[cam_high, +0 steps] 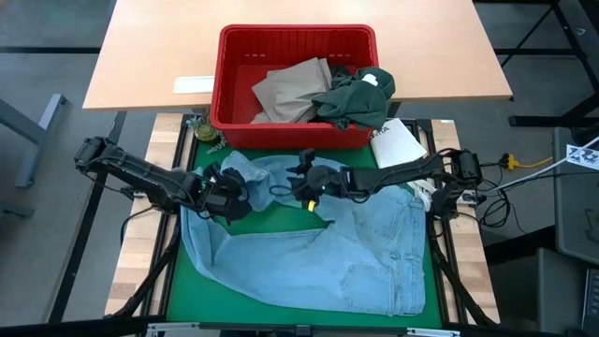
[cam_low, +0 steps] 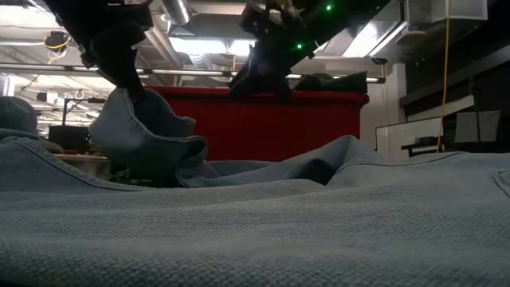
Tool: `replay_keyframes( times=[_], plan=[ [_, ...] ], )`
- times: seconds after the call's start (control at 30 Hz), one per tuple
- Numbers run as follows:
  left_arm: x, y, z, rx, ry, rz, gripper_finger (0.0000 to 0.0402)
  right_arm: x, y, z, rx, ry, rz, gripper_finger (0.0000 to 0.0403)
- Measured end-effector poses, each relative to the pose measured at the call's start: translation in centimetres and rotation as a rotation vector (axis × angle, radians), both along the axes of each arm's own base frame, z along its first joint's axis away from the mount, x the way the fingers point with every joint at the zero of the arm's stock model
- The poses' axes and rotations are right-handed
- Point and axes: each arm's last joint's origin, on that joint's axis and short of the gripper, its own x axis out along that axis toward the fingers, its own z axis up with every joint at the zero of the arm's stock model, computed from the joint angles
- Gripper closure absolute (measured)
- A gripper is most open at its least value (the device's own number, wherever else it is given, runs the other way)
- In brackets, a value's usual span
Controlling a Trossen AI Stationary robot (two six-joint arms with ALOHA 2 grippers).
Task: Fold Laundry from Bin
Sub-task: Fold the blue pants
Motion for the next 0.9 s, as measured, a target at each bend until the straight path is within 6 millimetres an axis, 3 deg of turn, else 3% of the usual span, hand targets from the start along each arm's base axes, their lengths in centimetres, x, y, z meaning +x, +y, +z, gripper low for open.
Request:
replay_keyframes(
  times=[0.23,0.37,0.7,0.9],
  plan=[
    [-0.1,-0.7,0.2,0.053,-0.033,-0.019,0.0396,0.2,-1.1,0.0,0.151,-0.017,0.174,0.0276],
    [0.0,-1.1,0.2,0.053,-0.044,-0.044,0.0396,0.3,-0.9,0.1,0.125,-0.019,0.247,0.0264],
    [1.4,-2.1,1.1,0.109,-0.109,-0.205,0.0396,0.4,-0.9,0.4,0.108,-0.055,0.262,0.0148],
    [1.9,-2.3,1.5,0.126,-0.137,-0.239,0.0396,0.4,-0.9,0.4,0.068,-0.041,0.284,0.0108]
  ],
)
